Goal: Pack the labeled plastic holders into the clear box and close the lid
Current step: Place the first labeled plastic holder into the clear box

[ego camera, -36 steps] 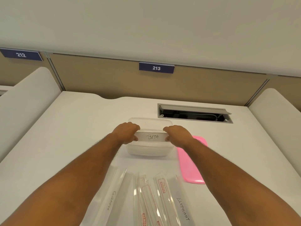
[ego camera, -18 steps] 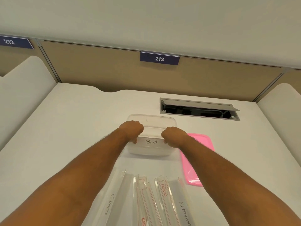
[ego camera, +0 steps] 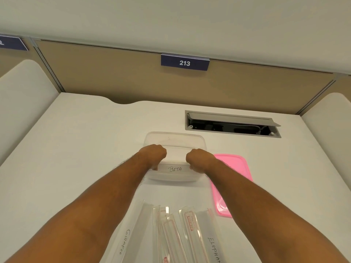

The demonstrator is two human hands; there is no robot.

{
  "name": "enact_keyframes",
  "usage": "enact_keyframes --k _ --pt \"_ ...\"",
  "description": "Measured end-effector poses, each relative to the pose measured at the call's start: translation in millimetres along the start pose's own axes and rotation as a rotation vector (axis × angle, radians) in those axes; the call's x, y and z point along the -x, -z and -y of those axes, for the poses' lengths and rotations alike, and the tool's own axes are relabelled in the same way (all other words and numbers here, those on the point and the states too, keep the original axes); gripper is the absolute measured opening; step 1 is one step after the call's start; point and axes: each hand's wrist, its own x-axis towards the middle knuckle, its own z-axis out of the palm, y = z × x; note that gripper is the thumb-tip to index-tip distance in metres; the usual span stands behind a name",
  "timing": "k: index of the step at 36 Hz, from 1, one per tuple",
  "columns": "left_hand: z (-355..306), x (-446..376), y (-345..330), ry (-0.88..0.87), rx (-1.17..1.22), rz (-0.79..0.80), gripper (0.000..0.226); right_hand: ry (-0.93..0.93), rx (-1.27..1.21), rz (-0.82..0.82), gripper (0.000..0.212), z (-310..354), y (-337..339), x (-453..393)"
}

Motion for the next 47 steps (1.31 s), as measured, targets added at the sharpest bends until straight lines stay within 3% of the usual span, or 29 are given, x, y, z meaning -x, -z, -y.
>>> enact_keyframes --k 3,9,17,24,35,42,47 --pt "0.2 -1.0 -3.2 -0.003 -0.009 -0.004 0.045 0.006 0.003 0.004 0.007 0.1 -1.1 -1.7" --pt "1.1 -3.0 -7.3 -0.006 -0.025 -0.023 0.028 0.013 0.014 0.006 0.007 -0.5 -0.3 -2.1" --pt "1.7 -4.3 -9.5 0.007 -0.037 -0.021 0.021 0.009 -0.026 0.0 0.006 -0.9 -0.8 -0.7" --pt "5.7 -4.9 -14.5 0.014 0.031 -0.09 0.031 0.004 -0.098 -0.064 0.021 -0.7 2.0 4.5" --pt "-5.6 13.7 -16.0 0.035 0.116 -0.396 0.029 -0.049 -0.115 -0.293 0.018 17.0 10.4 27.7" --pt "-25.3 34.4 -18.4 -0.039 0.186 -0.647 0.021 -0.094 -0.109 -0.389 0.022 20.7 7.7 58.0" --pt "-44.6 47.6 -17.4 -0.104 0.21 -0.754 0.028 -0.126 -0.11 -0.458 0.021 21.7 3.0 82.1"
